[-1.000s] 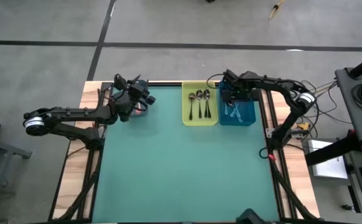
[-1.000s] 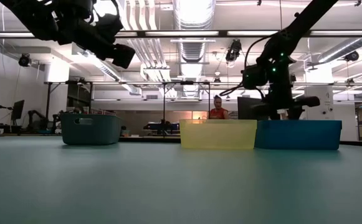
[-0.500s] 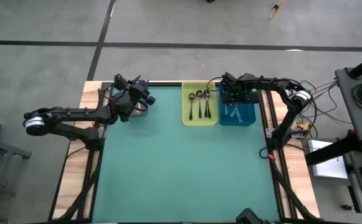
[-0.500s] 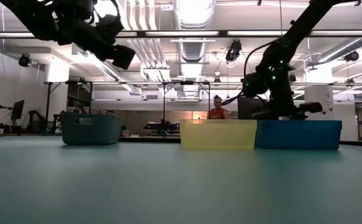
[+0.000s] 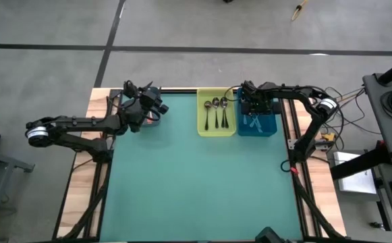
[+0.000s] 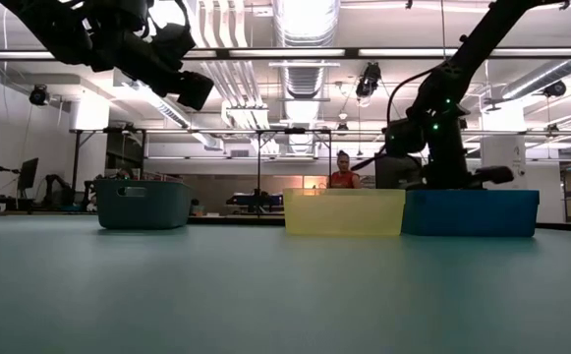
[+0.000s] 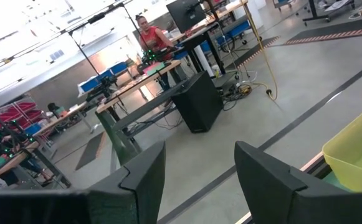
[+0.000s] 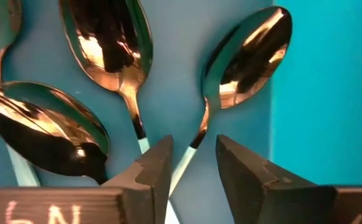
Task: Sort silverware by color (type)
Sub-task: Adjust the blue spoons on the blue bin
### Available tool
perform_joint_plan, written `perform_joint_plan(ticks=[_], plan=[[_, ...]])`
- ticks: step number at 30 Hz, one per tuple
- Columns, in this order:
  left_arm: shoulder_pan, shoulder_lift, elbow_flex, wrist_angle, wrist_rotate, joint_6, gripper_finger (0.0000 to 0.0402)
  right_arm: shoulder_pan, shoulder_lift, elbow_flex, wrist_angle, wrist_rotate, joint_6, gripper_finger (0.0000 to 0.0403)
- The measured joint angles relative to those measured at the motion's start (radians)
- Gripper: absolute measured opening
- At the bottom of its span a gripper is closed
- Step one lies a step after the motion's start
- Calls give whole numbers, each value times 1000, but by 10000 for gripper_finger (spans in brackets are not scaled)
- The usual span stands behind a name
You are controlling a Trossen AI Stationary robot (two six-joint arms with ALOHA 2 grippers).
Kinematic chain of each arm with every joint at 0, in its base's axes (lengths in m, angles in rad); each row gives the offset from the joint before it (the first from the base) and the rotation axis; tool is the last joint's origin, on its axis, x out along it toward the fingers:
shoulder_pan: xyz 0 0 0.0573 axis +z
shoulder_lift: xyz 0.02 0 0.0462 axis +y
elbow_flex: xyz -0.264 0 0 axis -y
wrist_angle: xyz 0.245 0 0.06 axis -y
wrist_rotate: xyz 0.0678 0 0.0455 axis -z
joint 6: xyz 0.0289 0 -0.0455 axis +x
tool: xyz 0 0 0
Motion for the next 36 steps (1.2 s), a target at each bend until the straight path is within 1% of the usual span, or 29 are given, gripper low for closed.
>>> perform_joint_plan(ticks=[8,17,21,28,36], plan=[[0,0,0,0,0,0,174,1,0,-17,40,-2,0,65],[0,0,0,0,0,0,174,9,-2,-35,75,-4,-8,23],[0,0,0,0,0,0,174,16,-2,-36,82,1,-8,15],[0,0,0,0,0,0,174,16,-3,-34,81,1,-8,14],[0,0,0,0,1,0,174,16,-33,-31,87,7,-25,13]])
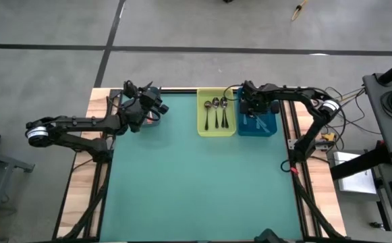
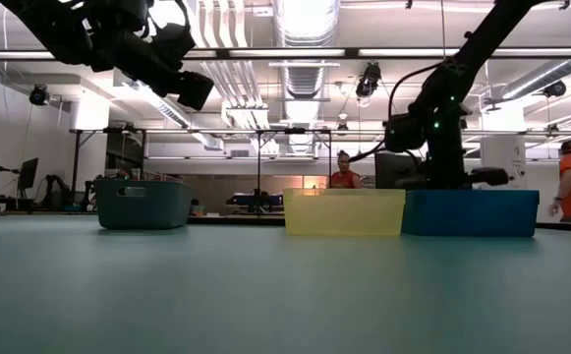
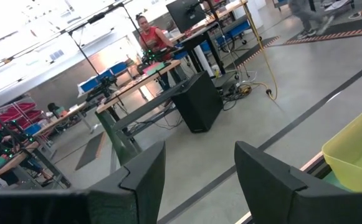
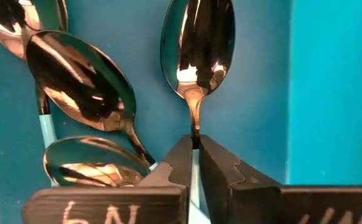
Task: Sort silverware by color (type)
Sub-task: Adjust the blue spoons on the blue bin
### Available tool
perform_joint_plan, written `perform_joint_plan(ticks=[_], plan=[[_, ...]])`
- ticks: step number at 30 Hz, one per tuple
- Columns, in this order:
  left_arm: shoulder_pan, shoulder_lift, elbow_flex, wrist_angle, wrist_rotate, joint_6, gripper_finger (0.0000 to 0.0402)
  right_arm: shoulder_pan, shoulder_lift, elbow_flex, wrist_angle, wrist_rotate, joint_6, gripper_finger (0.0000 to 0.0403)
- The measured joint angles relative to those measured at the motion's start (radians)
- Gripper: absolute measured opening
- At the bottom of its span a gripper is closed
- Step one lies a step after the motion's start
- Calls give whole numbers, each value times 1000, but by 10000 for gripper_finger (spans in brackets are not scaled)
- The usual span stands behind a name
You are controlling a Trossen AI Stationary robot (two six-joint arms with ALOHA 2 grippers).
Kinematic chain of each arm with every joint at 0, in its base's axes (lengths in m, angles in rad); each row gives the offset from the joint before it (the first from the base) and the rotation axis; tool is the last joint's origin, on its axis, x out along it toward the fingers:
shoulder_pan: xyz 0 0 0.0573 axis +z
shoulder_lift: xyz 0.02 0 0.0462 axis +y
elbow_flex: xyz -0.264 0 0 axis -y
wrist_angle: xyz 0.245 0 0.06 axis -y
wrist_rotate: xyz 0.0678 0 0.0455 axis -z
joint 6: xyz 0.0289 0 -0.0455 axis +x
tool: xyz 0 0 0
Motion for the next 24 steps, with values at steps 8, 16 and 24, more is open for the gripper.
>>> perform_joint_plan(ticks=[8,16,24], plan=[[0,0,0,0,0,0,174,0,-26,2,-37,17,-7,13],[0,0,0,0,0,0,174,-1,-27,2,-87,19,-55,13],[0,0,0,0,0,0,174,-1,-27,2,-96,55,-64,13]])
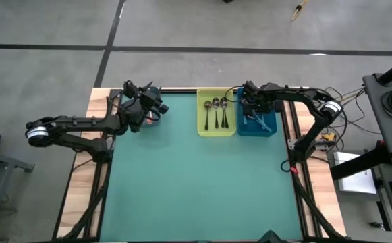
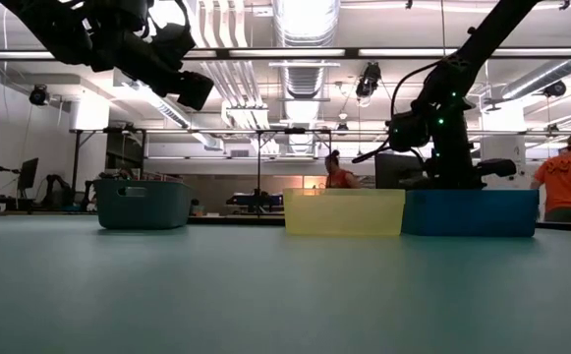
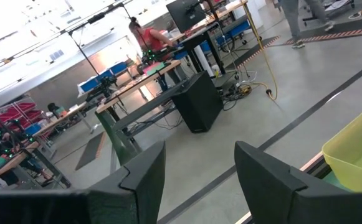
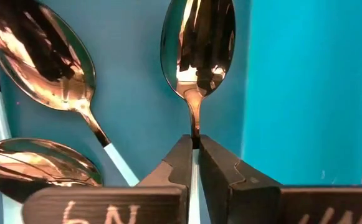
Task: Sort silverware by color (type)
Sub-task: Adjust the blue spoons on the blue bin
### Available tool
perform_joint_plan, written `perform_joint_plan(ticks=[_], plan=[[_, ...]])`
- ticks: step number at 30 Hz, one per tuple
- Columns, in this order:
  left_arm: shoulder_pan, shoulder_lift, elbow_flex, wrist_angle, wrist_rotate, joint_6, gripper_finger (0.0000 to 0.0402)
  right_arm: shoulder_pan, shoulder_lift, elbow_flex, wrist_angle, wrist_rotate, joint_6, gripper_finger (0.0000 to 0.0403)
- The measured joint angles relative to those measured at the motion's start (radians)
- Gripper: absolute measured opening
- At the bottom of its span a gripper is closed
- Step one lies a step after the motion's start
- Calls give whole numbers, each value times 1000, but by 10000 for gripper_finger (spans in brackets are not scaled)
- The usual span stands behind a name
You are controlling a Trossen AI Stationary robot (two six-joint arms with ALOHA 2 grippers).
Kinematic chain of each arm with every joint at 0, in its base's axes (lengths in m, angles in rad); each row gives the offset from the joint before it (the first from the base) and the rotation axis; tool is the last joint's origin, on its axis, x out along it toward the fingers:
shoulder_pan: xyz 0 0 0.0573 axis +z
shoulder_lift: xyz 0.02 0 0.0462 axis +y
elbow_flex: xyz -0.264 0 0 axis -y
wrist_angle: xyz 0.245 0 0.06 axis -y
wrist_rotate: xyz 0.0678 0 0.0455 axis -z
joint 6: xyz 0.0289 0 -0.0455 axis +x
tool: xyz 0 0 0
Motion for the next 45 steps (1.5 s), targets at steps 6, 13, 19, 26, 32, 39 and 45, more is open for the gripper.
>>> perform_joint_plan(ticks=[6,13,19,26,32,39,45], plan=[[0,0,0,0,0,0,174,0,-1,1,-1,16,16,13],[0,0,0,0,0,0,174,0,-1,1,-2,16,16,13],[0,0,0,0,0,0,174,0,-1,1,-12,16,-10,13],[0,0,0,0,0,0,174,0,-1,1,-13,15,-14,13],[0,0,0,0,0,0,174,0,-1,1,-13,15,10,13],[0,0,0,0,0,0,174,1,-1,1,-12,-20,-20,13],[0,0,0,0,0,0,174,0,-1,1,-11,-16,15,19]])
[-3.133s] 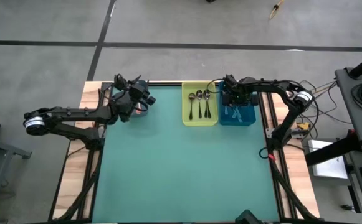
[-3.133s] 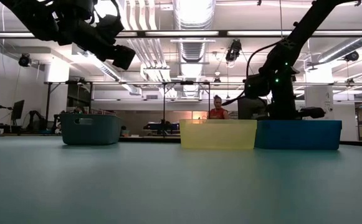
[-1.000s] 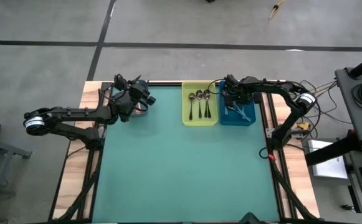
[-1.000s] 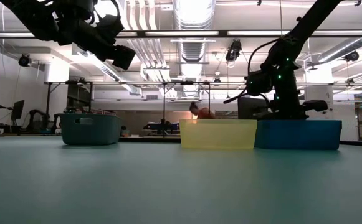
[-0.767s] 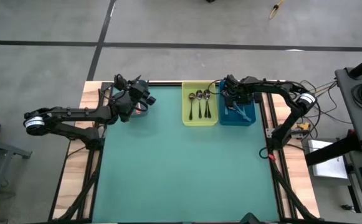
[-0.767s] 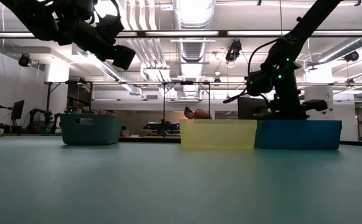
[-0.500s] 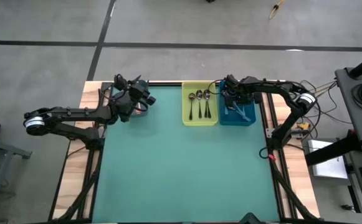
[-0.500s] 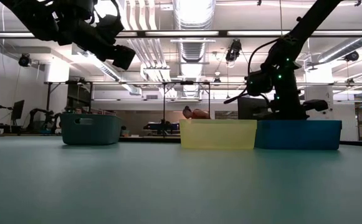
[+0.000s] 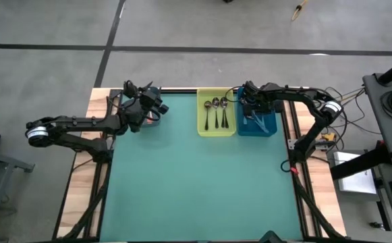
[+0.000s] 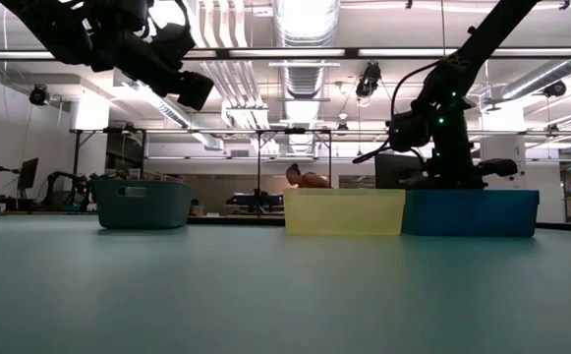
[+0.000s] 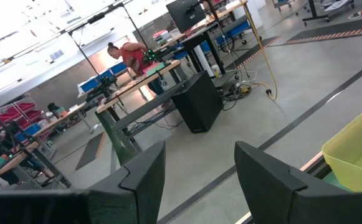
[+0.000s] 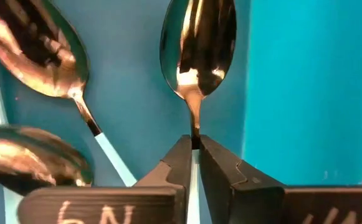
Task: Sort silverware by color (type)
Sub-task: Adjust the blue spoons on the blue bin
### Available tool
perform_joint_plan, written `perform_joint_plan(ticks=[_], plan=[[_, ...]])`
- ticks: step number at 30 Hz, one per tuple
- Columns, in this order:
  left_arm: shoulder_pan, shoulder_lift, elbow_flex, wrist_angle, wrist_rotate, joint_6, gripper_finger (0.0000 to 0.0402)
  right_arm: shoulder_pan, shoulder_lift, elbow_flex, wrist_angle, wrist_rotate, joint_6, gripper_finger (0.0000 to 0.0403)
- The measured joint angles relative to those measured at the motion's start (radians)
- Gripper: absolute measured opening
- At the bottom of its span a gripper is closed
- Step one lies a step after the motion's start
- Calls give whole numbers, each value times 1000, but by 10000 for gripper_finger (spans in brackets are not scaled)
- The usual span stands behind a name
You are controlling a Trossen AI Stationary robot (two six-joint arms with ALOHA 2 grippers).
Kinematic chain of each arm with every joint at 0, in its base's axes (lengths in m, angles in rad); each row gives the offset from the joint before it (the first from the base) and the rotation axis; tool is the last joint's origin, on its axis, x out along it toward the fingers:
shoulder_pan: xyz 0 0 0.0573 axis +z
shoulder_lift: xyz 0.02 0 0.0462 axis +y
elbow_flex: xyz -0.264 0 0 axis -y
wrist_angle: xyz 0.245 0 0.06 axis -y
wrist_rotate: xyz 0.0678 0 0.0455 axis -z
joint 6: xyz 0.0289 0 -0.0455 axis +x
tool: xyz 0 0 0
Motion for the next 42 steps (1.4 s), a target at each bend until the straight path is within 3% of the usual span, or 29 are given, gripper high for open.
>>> perform_joint_plan(ticks=[5,20,27,34,42], plan=[[0,0,0,0,0,0,174,0,0,0,-4,-3,-10,41],[0,0,0,2,0,0,174,0,-2,1,0,16,-7,33],[0,0,0,3,0,0,174,1,-2,68,1,28,-51,34],[0,0,0,5,0,0,174,3,-2,90,40,-132,-161,34],[0,0,0,5,0,0,174,5,-2,88,65,-172,-207,35]])
